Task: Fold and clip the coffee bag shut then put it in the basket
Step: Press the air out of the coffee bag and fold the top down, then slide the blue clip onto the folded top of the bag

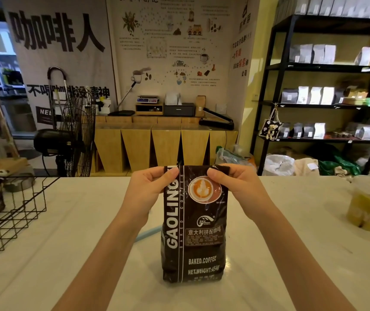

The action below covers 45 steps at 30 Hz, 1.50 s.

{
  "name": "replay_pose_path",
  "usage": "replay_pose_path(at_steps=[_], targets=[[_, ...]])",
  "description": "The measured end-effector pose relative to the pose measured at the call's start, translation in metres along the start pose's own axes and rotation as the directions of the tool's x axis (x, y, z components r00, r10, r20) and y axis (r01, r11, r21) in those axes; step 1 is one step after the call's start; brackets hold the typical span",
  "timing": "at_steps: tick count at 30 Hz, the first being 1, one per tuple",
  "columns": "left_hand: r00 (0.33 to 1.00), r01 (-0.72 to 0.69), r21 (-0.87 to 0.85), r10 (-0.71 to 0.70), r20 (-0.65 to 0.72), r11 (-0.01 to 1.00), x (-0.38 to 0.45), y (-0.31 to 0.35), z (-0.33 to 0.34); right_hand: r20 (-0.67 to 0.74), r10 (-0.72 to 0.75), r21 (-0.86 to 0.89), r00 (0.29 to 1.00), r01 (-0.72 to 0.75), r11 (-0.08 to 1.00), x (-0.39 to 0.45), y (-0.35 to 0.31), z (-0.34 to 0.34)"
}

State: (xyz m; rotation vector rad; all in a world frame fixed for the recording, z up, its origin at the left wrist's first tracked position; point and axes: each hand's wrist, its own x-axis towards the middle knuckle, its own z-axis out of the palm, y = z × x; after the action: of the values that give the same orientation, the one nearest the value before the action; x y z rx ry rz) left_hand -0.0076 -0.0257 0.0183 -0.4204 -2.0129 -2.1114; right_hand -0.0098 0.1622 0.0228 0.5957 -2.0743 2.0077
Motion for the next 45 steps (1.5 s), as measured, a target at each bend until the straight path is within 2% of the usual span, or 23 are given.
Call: replay_pose_path(at_steps=[9,12,15,16,17,19,20,21,23,26,30,33,37,40,42,43,45], targets=[[0.999,-0.033,-0.009,0.033,-0.026,0.999,0.001,-0.007,0.004,-0.033,0.009,0.039,0.999,-0.008,0.999,0.001,0.007,0.002],[0.995,0.011,0.08,-0.019,0.102,0.997,0.002,-0.002,-0.004,-0.038,0.038,0.046,0.999,-0.037,0.998,0.002,0.011,0.001],[0.956,0.122,0.253,-0.182,0.231,0.96,0.008,0.001,-0.025,-0.056,0.072,0.065,0.996,-0.068,0.996,0.004,0.014,-0.001],[0.941,0.136,0.384,-0.24,0.237,0.913,0.011,-0.002,-0.034,-0.065,0.085,0.071,0.994,-0.08,0.994,0.004,0.015,-0.001],[0.926,0.129,0.558,-0.301,0.228,0.82,0.013,-0.009,-0.043,-0.073,0.096,0.074,0.993,-0.091,0.993,0.005,0.017,-0.002],[0.864,0.089,0.86,-0.469,0.184,0.502,0.015,-0.028,-0.059,-0.079,0.112,0.084,0.991,-0.106,0.991,0.006,0.019,-0.001],[0.815,0.076,0.929,-0.56,0.151,0.361,0.016,-0.039,-0.064,-0.079,0.117,0.09,0.99,-0.11,0.99,0.006,0.019,0.0],[0.771,0.076,0.963,-0.627,0.109,0.26,0.016,-0.049,-0.067,-0.079,0.121,0.095,0.99,-0.113,0.989,0.007,0.02,0.001],[0.743,0.106,0.985,-0.669,0.013,0.137,0.016,-0.062,-0.07,-0.081,0.124,0.101,0.989,-0.115,0.988,0.007,0.02,0.003],[0.771,0.126,0.991,-0.633,-0.069,0.046,0.016,-0.068,-0.077,-0.082,0.122,0.101,0.989,-0.113,0.988,0.007,0.02,0.003],[0.803,0.14,0.989,-0.589,-0.09,0.039,0.016,-0.069,-0.094,-0.089,0.127,0.104,0.988,-0.118,0.988,0.008,0.021,0.001],[0.794,0.185,0.981,-0.597,-0.114,0.058,0.015,-0.072,-0.104,-0.09,0.128,0.107,0.988,-0.118,0.987,0.009,0.022,0.001],[0.77,0.165,0.986,-0.626,-0.123,0.01,0.014,-0.078,-0.107,-0.093,0.132,0.113,0.987,-0.121,0.986,0.008,0.023,0.002],[0.782,0.179,0.983,-0.613,-0.115,0.044,0.016,-0.08,-0.107,-0.092,0.137,0.122,0.986,-0.125,0.985,0.007,0.022,0.002],[0.819,0.175,0.975,-0.57,-0.068,0.134,0.019,-0.078,-0.107,-0.089,0.139,0.127,0.986,-0.127,0.984,0.007,0.021,0.002],[0.843,0.183,0.959,-0.536,-0.04,0.216,0.021,-0.075,-0.105,-0.088,0.14,0.128,0.986,-0.128,0.983,0.007,0.021,0.001],[0.884,0.257,0.854,-0.468,-0.018,0.453,0.022,-0.065,-0.099,-0.089,0.14,0.125,0.986,-0.128,0.984,0.006,0.021,0.001]])
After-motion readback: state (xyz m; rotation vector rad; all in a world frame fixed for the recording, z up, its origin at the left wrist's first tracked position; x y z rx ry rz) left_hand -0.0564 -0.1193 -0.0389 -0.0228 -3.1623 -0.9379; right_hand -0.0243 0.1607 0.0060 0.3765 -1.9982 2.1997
